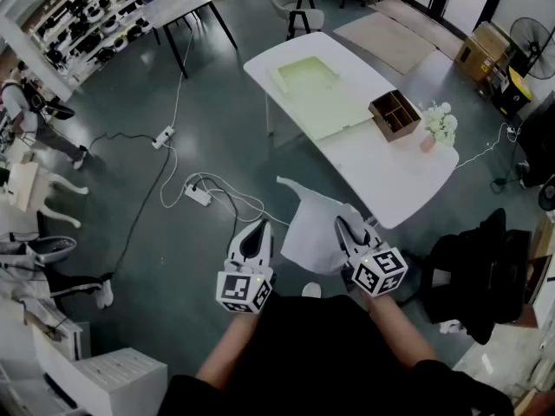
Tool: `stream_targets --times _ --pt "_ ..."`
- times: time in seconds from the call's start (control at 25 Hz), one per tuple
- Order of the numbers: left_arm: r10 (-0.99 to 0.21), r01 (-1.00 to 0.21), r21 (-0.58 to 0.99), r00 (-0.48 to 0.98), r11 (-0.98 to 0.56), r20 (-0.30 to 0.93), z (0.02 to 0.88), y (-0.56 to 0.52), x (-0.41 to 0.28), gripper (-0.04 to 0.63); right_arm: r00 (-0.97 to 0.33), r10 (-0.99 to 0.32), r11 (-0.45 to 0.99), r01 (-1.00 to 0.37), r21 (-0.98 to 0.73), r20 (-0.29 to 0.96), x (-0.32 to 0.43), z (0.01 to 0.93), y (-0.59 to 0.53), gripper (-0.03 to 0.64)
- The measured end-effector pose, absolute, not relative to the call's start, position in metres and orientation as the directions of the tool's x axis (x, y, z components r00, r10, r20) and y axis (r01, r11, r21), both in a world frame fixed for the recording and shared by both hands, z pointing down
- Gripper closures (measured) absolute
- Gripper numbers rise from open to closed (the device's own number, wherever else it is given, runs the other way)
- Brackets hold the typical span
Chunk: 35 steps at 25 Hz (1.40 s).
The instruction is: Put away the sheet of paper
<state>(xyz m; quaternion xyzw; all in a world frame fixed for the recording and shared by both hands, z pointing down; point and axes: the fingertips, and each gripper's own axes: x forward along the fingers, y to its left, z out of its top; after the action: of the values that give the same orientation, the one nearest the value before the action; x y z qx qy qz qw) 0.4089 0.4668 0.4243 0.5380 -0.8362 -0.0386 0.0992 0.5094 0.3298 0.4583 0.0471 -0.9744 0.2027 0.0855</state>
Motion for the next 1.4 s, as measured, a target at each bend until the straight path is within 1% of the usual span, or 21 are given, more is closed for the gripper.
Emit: stream_targets --times 0.12,0.32,0.72,0.96,1.2,1.4 --pt "-0.901 -0.886 0.171 -0.413 0.431 0.132 0.427 0.468 0.409 0.592 -0.982 -0.054 0.912 -0.123 -0.39 0.181 0.508 0.459 0.329 0.618" --pt "-0.882 -0.869 0.159 -0.447 0.468 0.151 0.433 0.481 0.401 0.592 -0.982 -0.067 0.883 -0.141 -0.447 0.177 0.509 0.467 0.32 0.618" --pt "-0.815 -0.8 0.169 -0.543 0.575 0.203 0.456 0.525 0.36 0.592 -0.975 -0.065 0.869 -0.162 -0.468 0.215 0.48 0.49 0.3 0.618" --pt "-0.82 -0.798 0.194 -0.539 0.571 0.195 0.465 0.521 0.308 0.592 -0.972 -0.068 0.869 -0.169 -0.465 0.226 0.425 0.493 0.302 0.618" --pt "-0.846 -0.82 0.217 -0.496 0.53 0.195 0.472 0.499 0.23 0.592 -0.964 -0.059 0.877 -0.174 -0.448 0.259 0.347 0.491 0.305 0.618" --pt "-0.882 -0.852 0.231 -0.452 0.471 0.134 0.464 0.477 0.159 0.592 -0.961 -0.059 0.899 -0.17 -0.404 0.272 0.269 0.486 0.299 0.618"
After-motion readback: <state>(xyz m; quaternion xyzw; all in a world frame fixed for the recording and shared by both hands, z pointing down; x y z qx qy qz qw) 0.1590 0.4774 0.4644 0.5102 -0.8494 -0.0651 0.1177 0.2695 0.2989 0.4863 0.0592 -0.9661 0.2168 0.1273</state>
